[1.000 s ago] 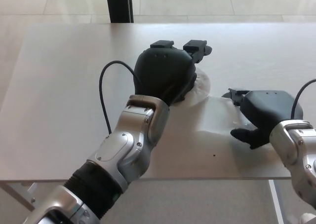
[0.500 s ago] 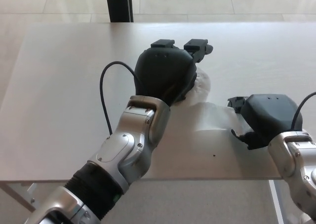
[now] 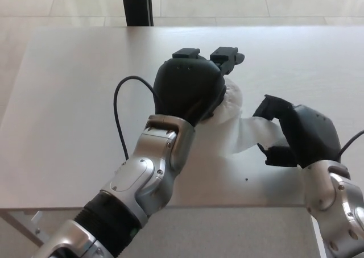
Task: A toilet paper roll is kept in the middle of the desk infront of the robot. The robot places its left hand on the top of the toilet paper roll to hold it still and uses its right hand to tear off a piece of toilet paper from it and hands the paper to a person
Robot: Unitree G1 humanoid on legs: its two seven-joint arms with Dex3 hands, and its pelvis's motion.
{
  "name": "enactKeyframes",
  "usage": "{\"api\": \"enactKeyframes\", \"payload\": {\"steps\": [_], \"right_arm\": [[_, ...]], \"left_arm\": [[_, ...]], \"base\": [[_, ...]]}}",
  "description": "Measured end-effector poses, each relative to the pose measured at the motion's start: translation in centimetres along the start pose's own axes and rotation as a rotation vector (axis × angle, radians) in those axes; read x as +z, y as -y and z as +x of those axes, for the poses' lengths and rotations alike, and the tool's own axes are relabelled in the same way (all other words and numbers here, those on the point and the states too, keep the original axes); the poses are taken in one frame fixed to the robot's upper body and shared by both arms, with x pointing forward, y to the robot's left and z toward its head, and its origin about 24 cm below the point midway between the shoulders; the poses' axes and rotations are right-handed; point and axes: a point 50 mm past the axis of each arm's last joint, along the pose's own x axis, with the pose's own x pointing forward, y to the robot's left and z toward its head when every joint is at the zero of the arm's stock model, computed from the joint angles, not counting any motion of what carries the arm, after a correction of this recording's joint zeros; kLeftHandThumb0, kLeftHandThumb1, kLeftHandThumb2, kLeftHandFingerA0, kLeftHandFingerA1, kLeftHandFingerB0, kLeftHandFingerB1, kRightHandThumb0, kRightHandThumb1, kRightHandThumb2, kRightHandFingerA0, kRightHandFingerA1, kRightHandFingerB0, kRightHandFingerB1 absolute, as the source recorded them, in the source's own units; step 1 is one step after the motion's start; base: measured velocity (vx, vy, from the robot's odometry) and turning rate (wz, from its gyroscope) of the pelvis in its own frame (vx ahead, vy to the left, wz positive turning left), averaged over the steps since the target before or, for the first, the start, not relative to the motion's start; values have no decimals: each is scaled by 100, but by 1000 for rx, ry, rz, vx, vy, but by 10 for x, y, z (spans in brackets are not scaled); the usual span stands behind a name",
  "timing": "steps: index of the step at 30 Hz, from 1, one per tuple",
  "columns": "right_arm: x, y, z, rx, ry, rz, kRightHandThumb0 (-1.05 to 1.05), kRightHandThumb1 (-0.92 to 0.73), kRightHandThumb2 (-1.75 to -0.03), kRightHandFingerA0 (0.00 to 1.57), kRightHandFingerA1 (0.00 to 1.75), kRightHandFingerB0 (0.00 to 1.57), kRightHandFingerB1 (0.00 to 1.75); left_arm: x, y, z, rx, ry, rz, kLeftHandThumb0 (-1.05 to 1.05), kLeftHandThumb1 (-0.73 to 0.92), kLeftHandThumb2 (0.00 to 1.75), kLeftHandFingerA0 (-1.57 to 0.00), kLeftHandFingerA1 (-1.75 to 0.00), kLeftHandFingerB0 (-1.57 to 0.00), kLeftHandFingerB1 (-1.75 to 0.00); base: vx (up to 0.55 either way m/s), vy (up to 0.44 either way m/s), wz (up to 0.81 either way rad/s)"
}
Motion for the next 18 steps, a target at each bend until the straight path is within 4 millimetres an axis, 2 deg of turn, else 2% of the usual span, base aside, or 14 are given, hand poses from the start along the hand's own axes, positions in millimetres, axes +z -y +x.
{"api": "enactKeyframes", "payload": {"steps": [1,2,3,4,9,12,13,14,16,18], "right_arm": [[1,0,0,-9,-6,41,-23,-50,-117,90,175,76,166],[3,0,0,-19,-11,79,-26,-50,-117,123,141,105,130],[5,0,1,-28,-16,112,-18,-47,-126,96,175,82,165],[7,0,1,-38,-22,155,-19,-46,-133,99,175,80,168],[15,0,3,-71,-48,321,-19,-40,-137,105,175,84,164],[18,1,3,-88,-62,420,-19,-39,-135,107,175,88,155],[19,1,3,-92,-66,444,-20,-39,-135,107,175,87,158],[19,2,4,-100,-74,480,-21,-40,-137,107,175,77,167],[19,3,4,-109,-83,524,-20,-39,-137,106,175,77,167],[18,4,4,-120,-98,575,-18,-36,-138,105,175,83,159]], "left_arm": [[0,0,0,3,0,0,-6,53,67,-57,-65,-49,-50],[0,0,0,7,0,0,-6,52,69,-56,-65,-49,-50],[0,0,0,11,0,0,-6,52,69,-55,-64,-49,-49],[0,0,0,14,1,-1,-6,52,69,-54,-64,-48,-49],[2,0,0,23,5,-6,-10,57,67,-53,-63,-46,-47],[2,0,0,25,5,-7,-11,59,66,-53,-63,-46,-48],[2,0,0,25,5,-7,-11,58,67,-52,-62,-46,-48],[2,0,0,26,5,-8,-9,56,69,-50,-61,-47,-48],[2,0,0,27,5,-9,-9,57,68,-50,-61,-46,-47],[2,0,0,27,4,-9,-10,58,65,-57,-64,-47,-48]], "base": [[0,0,0],[0,0,0],[0,0,0],[0,0,0],[0,0,0],[0,0,0],[0,0,0],[0,0,0],[0,0,0],[0,0,0]]}}
